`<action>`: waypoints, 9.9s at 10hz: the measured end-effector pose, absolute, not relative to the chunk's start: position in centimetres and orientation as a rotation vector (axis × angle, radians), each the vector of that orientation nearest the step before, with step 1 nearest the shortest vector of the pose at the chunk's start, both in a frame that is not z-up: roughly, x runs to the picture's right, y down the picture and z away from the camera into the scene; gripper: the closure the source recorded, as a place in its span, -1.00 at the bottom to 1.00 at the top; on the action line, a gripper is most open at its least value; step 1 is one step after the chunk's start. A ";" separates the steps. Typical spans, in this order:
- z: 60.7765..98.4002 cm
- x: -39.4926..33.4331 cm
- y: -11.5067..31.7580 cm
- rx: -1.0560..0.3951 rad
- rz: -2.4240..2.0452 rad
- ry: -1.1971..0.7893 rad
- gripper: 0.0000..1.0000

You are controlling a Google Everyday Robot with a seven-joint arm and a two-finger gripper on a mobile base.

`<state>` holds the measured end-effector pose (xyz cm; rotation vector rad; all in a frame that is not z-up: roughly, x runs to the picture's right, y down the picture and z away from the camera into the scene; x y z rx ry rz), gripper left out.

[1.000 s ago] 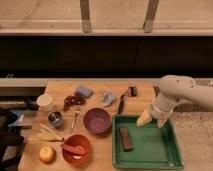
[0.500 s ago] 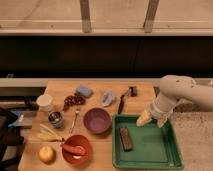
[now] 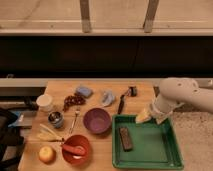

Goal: Wipe purple bowl with sponge

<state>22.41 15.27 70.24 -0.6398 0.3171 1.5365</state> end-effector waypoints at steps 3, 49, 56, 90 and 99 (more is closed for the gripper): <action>70.8 20.1 12.0 -0.582 1.470 0.211 -0.41; 93.2 -5.3 -1.9 -0.525 0.734 -0.048 -0.41; 93.9 -4.9 -2.0 -0.511 0.757 -0.070 -0.41; 99.7 -10.2 1.7 -0.622 0.773 -0.224 1.00; 99.7 -10.2 1.7 -0.621 0.772 -0.224 1.00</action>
